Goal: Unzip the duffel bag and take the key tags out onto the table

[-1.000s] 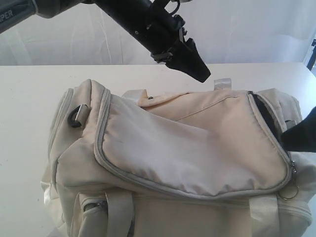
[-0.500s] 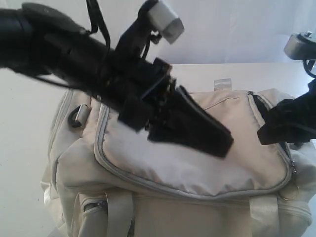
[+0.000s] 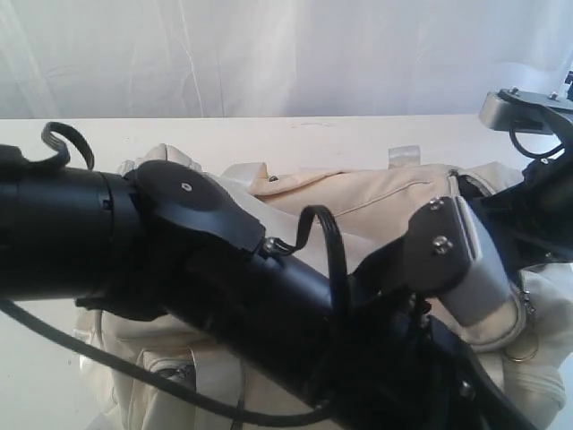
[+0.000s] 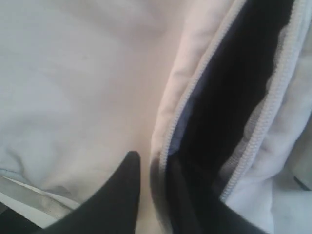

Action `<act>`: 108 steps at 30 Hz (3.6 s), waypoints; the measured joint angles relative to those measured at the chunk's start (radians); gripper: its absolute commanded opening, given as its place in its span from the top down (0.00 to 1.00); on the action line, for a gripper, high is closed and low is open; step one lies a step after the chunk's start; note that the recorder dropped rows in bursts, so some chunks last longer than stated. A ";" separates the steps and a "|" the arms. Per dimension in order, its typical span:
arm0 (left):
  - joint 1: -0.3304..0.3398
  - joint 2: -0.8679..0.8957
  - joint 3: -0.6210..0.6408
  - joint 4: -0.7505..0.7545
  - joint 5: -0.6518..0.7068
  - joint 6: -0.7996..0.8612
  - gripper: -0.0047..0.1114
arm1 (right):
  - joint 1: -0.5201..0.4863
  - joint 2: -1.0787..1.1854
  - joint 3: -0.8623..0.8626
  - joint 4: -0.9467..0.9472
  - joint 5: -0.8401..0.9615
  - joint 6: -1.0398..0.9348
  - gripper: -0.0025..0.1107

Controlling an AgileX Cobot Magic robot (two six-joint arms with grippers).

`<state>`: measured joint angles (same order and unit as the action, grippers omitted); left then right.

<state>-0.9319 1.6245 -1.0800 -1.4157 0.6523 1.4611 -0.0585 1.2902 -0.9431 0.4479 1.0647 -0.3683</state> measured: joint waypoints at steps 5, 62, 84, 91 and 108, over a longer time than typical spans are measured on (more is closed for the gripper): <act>-0.061 0.015 0.000 -0.019 -0.177 0.091 0.46 | 0.000 0.006 -0.037 0.004 0.009 0.000 0.98; -0.126 0.107 -0.078 -0.270 -0.782 0.222 0.46 | 0.000 0.008 -0.106 0.083 -0.002 -0.017 0.98; -0.128 0.208 -0.172 -0.267 -0.877 0.222 0.46 | 0.000 0.008 -0.106 0.092 0.002 -0.012 0.98; -0.128 0.208 -0.173 -0.267 -0.919 0.222 0.51 | 0.000 0.008 -0.106 0.094 0.002 -0.012 0.98; -0.128 0.211 -0.196 -0.270 -0.973 0.215 0.96 | 0.000 0.008 -0.106 0.111 -0.006 -0.010 0.98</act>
<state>-1.0599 1.8358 -1.2755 -1.6861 -0.3205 1.6762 -0.0585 1.2984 -1.0488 0.5591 1.0585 -0.3780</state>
